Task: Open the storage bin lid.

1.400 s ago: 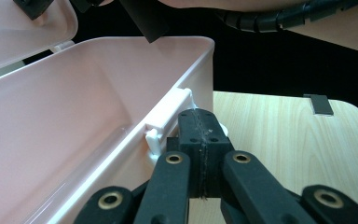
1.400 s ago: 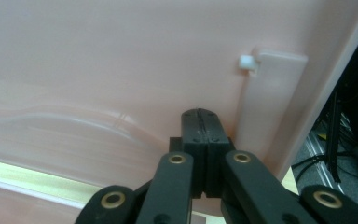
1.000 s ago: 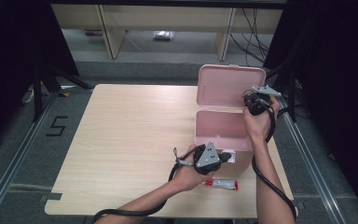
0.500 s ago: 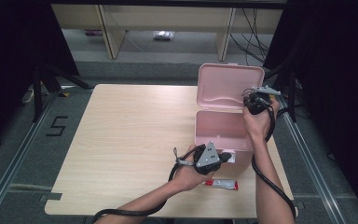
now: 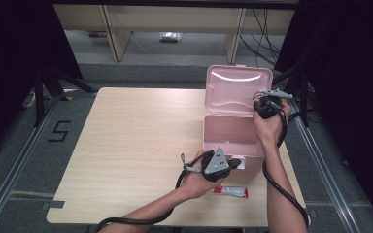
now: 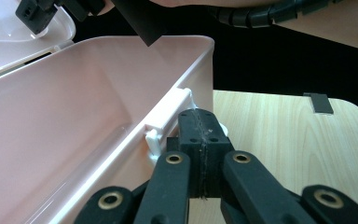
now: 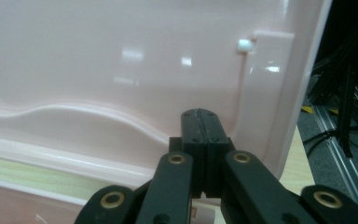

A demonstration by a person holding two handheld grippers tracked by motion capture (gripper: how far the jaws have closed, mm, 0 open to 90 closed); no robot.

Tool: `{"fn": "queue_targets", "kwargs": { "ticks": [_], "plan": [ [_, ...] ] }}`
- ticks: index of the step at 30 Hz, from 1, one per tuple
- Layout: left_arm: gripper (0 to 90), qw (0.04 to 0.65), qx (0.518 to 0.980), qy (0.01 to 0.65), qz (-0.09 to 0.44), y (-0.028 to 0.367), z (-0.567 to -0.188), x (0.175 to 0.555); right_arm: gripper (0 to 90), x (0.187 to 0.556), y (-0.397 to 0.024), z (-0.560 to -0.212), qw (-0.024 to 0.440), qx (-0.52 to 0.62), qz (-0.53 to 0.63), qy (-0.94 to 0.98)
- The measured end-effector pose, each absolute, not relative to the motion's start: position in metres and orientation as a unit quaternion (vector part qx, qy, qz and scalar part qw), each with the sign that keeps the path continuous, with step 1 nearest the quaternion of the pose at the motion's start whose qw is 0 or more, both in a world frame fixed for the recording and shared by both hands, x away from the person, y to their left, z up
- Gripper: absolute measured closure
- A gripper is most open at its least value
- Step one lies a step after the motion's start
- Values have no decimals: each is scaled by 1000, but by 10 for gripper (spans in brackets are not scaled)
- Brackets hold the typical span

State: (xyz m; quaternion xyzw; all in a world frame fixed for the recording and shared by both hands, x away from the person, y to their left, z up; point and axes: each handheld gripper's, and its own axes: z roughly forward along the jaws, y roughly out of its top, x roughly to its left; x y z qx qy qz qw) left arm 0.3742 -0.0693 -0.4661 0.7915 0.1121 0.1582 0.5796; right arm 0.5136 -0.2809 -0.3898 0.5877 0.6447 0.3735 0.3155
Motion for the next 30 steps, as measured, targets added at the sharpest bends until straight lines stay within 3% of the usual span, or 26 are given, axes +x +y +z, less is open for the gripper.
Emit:
{"fn": "queue_targets", "kwargs": {
  "ticks": [30],
  "plan": [
    [898,579,792,115,157,-70,-465,374,866,467,-287,-369,325,535,380,681]
  ]
}}
